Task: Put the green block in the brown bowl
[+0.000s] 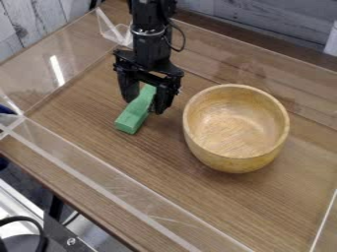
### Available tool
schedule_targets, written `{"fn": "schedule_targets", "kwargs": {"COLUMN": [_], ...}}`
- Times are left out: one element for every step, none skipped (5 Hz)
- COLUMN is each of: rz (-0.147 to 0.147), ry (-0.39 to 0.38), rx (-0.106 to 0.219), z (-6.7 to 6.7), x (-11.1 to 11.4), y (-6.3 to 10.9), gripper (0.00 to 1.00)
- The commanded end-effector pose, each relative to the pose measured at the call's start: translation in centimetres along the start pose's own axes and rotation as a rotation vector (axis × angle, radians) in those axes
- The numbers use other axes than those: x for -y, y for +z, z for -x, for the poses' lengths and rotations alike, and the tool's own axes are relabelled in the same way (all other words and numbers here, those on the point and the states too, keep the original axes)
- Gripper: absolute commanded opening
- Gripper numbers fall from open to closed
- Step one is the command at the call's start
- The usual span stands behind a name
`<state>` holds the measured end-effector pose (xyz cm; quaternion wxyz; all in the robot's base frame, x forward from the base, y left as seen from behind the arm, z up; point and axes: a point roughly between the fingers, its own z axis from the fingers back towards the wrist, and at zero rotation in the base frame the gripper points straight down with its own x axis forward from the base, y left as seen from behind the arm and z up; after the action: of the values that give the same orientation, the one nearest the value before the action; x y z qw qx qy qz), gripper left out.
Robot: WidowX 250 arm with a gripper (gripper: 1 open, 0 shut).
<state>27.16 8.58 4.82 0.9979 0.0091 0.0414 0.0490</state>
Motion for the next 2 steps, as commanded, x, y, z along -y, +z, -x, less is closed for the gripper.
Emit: {"fn": "schedule_targets", "kwargs": {"rz": [-0.011, -0.010], "ry": [0.011, 0.013], "rx": [0.071, 0.083], "z": [-1.29, -1.46], "x": [-0.51, -0.45], "y": [1.53, 1.63], "gripper": [1.00, 1.00]}}
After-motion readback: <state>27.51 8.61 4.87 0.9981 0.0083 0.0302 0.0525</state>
